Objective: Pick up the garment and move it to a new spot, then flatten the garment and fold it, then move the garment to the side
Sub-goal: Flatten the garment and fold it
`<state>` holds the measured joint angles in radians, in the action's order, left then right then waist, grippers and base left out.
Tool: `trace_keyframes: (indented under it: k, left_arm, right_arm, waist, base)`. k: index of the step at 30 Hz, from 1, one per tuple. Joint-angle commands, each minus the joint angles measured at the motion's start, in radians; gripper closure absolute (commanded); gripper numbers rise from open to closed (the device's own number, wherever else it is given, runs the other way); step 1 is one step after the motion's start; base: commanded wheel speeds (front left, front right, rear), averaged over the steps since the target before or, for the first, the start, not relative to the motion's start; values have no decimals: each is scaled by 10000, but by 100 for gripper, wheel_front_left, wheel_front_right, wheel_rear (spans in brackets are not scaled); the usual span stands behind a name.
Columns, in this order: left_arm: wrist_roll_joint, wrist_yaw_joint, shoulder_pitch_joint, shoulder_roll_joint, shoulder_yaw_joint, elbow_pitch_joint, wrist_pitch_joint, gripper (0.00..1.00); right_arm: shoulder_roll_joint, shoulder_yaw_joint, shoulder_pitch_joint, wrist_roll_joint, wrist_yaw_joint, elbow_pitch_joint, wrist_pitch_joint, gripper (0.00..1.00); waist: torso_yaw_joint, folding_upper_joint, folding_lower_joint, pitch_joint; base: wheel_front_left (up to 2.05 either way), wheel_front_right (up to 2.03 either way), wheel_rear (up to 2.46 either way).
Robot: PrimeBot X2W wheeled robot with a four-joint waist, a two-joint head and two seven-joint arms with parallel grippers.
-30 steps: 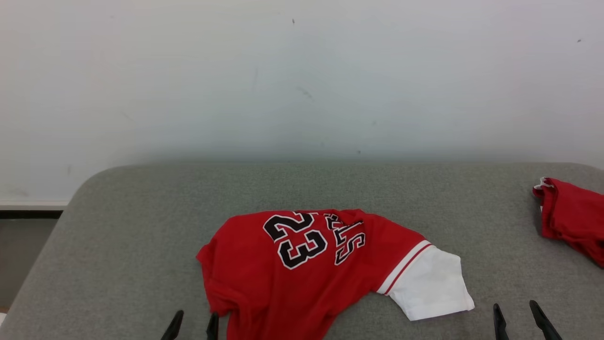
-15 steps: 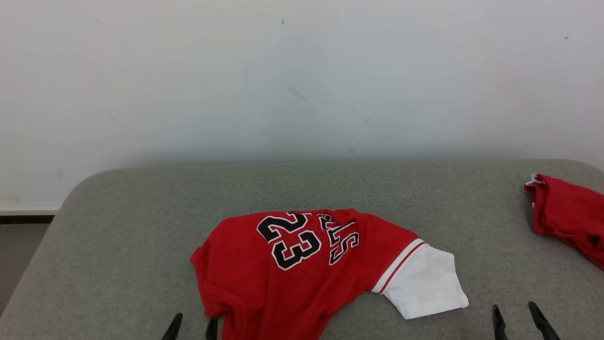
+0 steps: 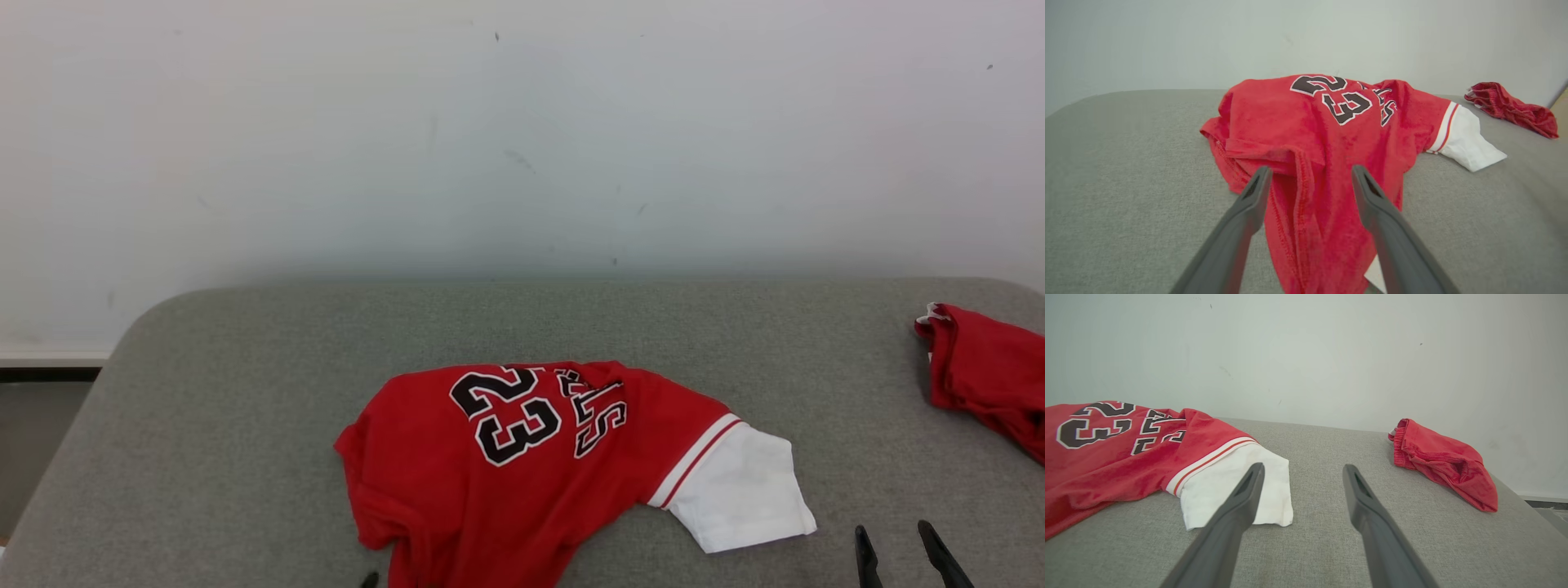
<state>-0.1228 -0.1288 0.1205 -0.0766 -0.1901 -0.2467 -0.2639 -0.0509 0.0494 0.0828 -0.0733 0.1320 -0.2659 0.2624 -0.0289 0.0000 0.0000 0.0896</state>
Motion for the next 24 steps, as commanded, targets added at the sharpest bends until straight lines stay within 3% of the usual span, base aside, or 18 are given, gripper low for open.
trace_keyframes:
  k: [1,8,12,24]
  left_arm:
    - [82,-17,145,-140,-259,-35,0,0]
    - [-550,-8,228,-974,-2103,-66,688,0]
    - [-708,-9,239,-1236,-2210,-286,1053,0]
    - [-652,54,-148,-1297,-2439,-919,1315,0]
  right_arm:
    - [-48,66,-78,-72,-28,2,26,0]
    - [-351,-54,-261,-93,-28,-257,28,0]
    - [-588,-539,-565,-183,-28,-875,26,0]
    - [-1092,-1705,-1590,-735,-28,-2150,-286,0]
  waist:
    - [4,0,0,-6]
    - [45,0,0,-189]
    - [70,0,0,-392]
    - [186,0,0,-1005]
  base:
    - [0,0,0]
    - [0,0,0]
    - [0,0,0]
    - [0,0,0]
